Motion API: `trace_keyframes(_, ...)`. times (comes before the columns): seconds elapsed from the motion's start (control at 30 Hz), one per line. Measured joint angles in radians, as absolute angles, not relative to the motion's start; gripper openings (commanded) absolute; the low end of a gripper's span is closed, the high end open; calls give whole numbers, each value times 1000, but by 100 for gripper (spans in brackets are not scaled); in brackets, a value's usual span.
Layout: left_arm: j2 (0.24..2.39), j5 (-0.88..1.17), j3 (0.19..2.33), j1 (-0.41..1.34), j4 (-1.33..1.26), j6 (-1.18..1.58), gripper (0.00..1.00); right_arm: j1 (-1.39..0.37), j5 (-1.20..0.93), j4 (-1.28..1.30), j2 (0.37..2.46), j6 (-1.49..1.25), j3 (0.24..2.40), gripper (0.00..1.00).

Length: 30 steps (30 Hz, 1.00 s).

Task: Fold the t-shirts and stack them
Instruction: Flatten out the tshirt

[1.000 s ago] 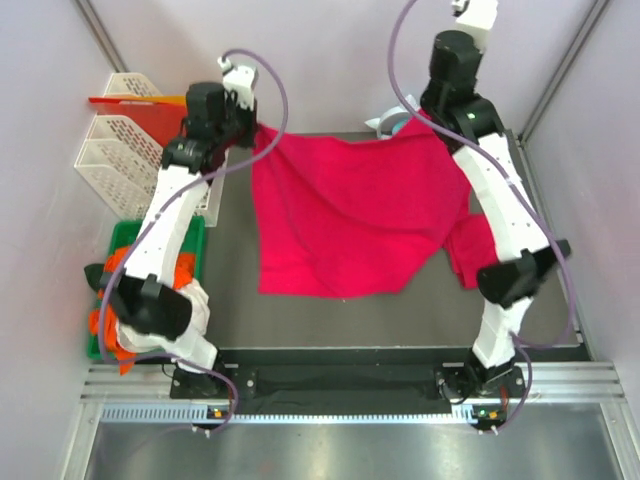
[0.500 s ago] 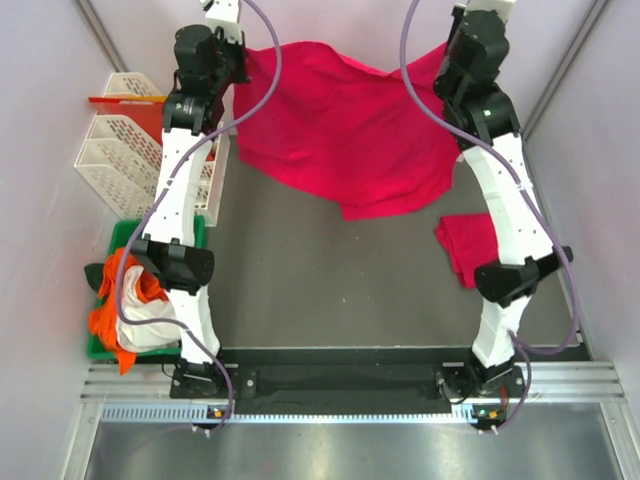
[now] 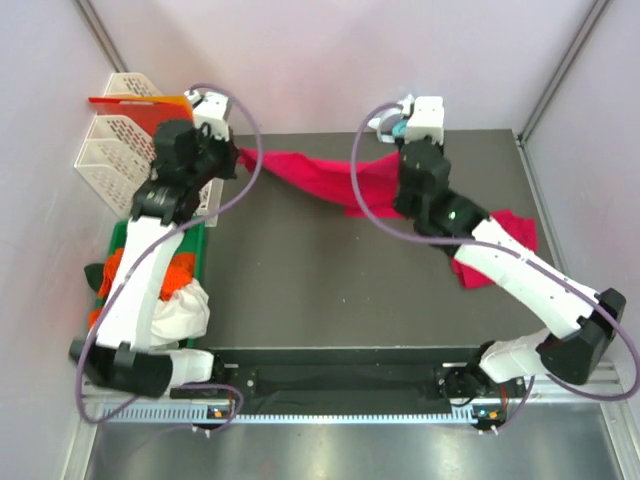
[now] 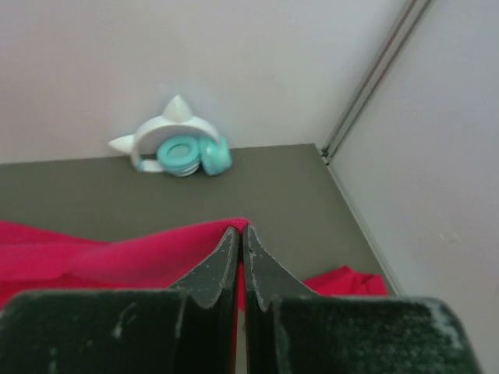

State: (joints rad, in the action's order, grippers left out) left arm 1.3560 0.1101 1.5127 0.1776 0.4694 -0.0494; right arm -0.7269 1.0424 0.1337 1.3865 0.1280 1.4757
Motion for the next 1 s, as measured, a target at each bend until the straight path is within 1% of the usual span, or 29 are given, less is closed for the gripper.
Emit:
trace_keyframes(0.1,1198,152,1493,178,501,-46,0,-878,1146,26,1317,237,1381,0)
trace_keyframes(0.17,1090,180,1504,179,509,-42,0,-993,1228,-133,1268,378,1352,0)
trace_keyframes(0.2,1043,192,1526,179,519,-39,0,-1043,1261,-230,1254,469,1345,0)
trace_keyframes(0.3,961,210,1624,179,537,-32,0,-1199,1342,-664,1245,847,1360,0)
trace_keyframes(0.37,935,214,1692,179,540,-28,0,-1281,1369,-905,1296,1127,1448,0)
trace_keyframes(0.47,930,217,1802,179,551,-23,0,-1393,1341,-1126,1460,1535,1749,0)
trace_keyframes(0.57,932,217,1864,179,561,-20,0,-1505,1280,-1219,1607,1748,1995,0)
trace_keyframes(0.63,931,217,1890,179,579,-19,0,-1576,1234,-1255,1685,1835,2116,0)
trace_keyframes(0.77,931,218,1922,179,626,-16,0,-1662,1189,-1286,1736,1925,2180,0)
trace_keyframes(1.0,931,249,2039,152,717,27,0,-1769,1126,-1321,1736,1979,2286,0)
